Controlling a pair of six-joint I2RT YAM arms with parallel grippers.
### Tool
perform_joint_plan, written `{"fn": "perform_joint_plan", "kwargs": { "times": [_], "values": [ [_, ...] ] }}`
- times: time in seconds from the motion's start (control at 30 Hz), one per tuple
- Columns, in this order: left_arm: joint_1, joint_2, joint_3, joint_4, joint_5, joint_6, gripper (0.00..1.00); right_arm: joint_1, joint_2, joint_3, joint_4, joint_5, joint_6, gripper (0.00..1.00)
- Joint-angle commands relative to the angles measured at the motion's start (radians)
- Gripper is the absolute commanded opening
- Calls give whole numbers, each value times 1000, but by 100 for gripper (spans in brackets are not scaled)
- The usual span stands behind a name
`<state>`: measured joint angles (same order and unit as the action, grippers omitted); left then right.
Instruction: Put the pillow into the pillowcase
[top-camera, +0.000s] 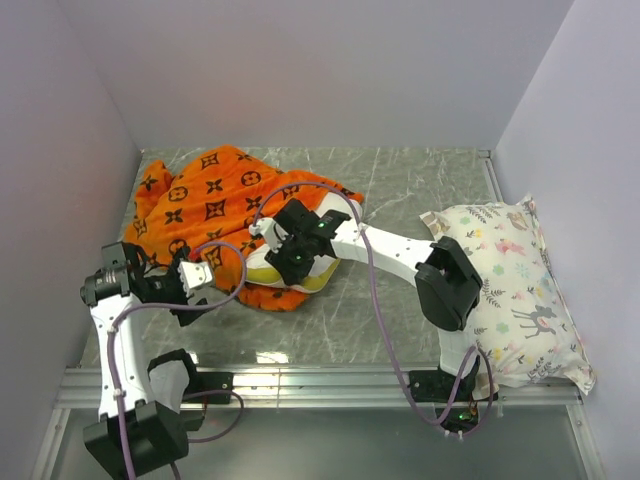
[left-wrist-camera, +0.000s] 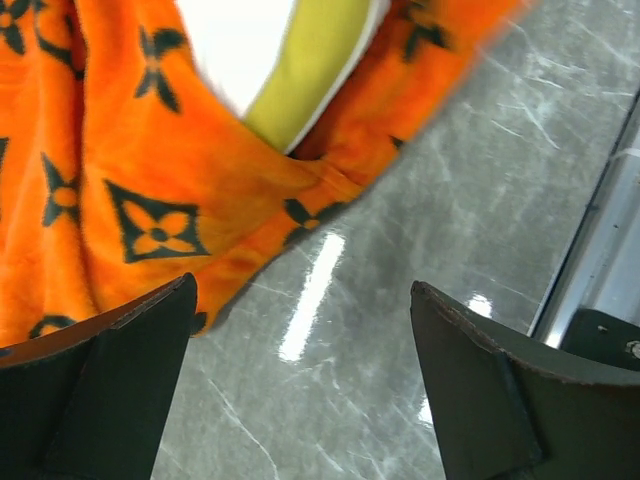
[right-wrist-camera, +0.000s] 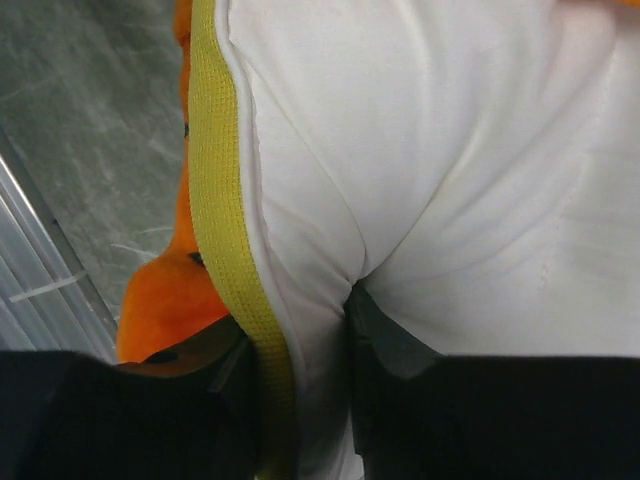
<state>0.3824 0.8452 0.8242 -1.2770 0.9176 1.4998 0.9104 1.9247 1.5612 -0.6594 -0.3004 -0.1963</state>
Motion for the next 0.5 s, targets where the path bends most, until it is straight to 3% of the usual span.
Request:
{"fn": "perform_joint_plan", "kwargs": {
  "times": [0.0,0.1,0.17,0.23,0.27,0.3,0.33,0.47],
  "values": [
    [-2,26,55,64,27,-29,93,-1,0,-4,43,49,23,42],
    [-4,48,72,38,41,7,94,4,-18,-39,78,111,34,55],
    [-7,49,69,16,37,43,95,13,-26,-70,98,162,25,54],
    [-28,43,61,2,18,83,96,24,-23,-84,104,188,18,42],
    [-40,38,47,-10,-8,95,96,25,-17,-82,101,195,14,20],
    [-84,26,36,-19,-25,112,96,25,-10,-73,93,193,17,6],
    [-117,14,24,-24,-45,126,96,19,-3,-49,86,184,20,0],
    [-365,-89,-115,160,-175,-18,96,-37,-27,54,64,26,95,0]
  ]
}}
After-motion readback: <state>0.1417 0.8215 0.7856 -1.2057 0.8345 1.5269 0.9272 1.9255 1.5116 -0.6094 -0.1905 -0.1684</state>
